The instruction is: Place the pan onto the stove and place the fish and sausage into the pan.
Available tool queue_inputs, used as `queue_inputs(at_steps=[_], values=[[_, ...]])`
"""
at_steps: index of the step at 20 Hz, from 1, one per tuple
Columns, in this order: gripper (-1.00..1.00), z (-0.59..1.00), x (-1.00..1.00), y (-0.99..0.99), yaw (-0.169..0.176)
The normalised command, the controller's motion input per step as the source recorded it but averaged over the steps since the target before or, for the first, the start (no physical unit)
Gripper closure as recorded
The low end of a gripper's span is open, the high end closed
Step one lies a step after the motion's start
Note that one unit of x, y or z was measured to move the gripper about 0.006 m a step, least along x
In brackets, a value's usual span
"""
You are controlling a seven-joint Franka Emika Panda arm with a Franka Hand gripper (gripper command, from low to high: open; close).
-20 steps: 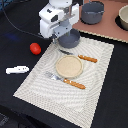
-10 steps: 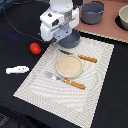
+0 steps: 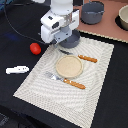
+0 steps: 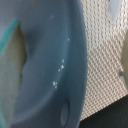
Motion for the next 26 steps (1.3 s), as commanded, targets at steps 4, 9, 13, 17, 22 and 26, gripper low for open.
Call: queue_inputs(at_steps=[4,9,13,17,22,26], values=[[1.00,-0.12,0.09,0.00,-0.004],[1.00,0.30,0.14,0.03,-0.016],[1.00,0.94,0.05,0.10,-0.078],[1.00,1.00,0.01,0.14,-0.074],[1.00,0.89,-0.10,0.23,-0.030],[1.00,0.60,-0.41,0.36,-0.012]])
